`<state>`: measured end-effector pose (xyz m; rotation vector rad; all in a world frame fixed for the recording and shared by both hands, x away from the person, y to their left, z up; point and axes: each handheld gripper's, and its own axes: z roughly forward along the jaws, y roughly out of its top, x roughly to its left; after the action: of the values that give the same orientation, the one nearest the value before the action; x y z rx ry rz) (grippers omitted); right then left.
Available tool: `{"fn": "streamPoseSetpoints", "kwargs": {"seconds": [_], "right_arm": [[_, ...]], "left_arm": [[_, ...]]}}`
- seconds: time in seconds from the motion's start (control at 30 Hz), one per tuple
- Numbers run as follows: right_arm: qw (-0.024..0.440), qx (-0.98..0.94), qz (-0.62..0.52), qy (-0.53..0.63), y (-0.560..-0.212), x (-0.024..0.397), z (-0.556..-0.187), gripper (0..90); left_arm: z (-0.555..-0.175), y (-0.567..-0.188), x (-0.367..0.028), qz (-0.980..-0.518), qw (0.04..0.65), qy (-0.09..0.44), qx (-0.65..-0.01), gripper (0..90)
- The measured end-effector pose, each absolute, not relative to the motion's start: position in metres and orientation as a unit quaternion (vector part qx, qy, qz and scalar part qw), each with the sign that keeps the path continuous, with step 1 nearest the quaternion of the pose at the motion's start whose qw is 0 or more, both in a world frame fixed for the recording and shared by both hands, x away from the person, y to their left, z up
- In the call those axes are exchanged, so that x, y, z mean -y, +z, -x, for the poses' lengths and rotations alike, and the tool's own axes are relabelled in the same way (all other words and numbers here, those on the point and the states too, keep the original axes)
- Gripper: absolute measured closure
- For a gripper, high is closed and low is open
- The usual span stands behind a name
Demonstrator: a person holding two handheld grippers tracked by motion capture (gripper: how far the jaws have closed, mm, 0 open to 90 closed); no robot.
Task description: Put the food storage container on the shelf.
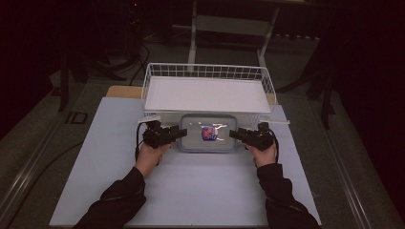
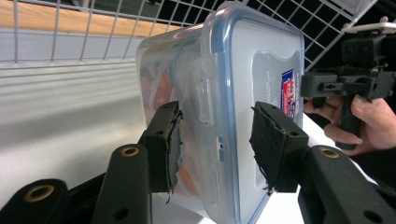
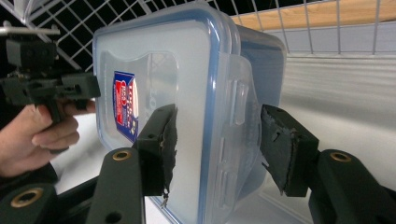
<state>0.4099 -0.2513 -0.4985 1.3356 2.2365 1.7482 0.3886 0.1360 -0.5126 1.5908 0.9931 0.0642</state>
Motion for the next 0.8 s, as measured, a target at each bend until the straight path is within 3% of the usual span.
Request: {"fn": "streamPoseSetpoints", "kwargs": {"seconds": [0.43, 0.53, 0.6, 0.67, 0.8], "right_arm": [[0.022, -0.699, -0.443, 0.561, -0.501, 0.247, -0.411, 44.5], [0.027, -0.702, -0.45, 0.552, -0.502, 0.245, -0.412, 40.3], [0.037, -0.71, -0.458, 0.534, -0.505, 0.243, -0.413, 37.5], [0.035, -0.7, -0.464, 0.542, -0.507, 0.242, -0.413, 41.5], [0.063, -0.705, -0.464, 0.533, -0.503, 0.237, -0.412, 39.2]], "left_arm": [[-0.39, -0.519, -0.132, -0.667, 0.597, 0.065, -0.441, 48.3], [-0.391, -0.522, -0.129, -0.667, 0.59, 0.052, -0.452, 49.1], [-0.391, -0.525, -0.129, -0.665, 0.587, 0.063, -0.458, 44.0], [-0.392, -0.526, -0.129, -0.666, 0.586, 0.064, -0.457, 43.9], [-0.392, -0.525, -0.128, -0.664, 0.585, 0.061, -0.461, 43.7]]}}
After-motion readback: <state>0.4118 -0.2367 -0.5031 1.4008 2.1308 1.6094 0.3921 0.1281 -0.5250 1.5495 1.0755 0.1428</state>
